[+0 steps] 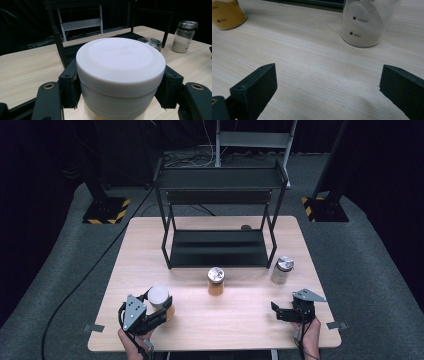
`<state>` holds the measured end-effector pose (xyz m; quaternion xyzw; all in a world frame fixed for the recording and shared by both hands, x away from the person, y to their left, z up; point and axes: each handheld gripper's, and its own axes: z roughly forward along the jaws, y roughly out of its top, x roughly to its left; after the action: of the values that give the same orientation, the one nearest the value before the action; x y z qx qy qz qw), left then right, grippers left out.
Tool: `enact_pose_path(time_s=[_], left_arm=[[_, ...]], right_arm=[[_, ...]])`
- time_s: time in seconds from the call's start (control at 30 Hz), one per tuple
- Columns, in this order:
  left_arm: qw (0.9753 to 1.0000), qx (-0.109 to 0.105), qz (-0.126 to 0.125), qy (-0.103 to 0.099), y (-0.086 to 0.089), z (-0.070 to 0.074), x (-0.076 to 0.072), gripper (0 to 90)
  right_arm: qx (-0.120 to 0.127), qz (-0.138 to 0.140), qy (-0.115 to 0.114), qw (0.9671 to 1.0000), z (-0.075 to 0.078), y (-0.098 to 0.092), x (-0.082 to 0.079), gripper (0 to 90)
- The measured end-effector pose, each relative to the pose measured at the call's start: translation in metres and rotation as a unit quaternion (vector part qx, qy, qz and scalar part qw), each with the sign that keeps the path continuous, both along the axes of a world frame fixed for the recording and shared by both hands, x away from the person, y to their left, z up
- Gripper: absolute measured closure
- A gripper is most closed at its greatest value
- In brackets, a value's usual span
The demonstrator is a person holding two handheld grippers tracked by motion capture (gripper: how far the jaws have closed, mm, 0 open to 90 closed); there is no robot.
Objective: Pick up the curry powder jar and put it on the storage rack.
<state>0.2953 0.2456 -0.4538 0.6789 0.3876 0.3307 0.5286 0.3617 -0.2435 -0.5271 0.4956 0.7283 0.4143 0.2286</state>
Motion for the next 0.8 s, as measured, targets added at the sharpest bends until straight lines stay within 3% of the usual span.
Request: enact_pose_path(time_s=[0.8], left_arm=[[0.9999,0.008,-0.014,-0.001,-0.01,0.007,0.015,33.8]], right_arm=[[-0.003,0.001,0.001,1.0,0.0,0.0,0.0,0.5]])
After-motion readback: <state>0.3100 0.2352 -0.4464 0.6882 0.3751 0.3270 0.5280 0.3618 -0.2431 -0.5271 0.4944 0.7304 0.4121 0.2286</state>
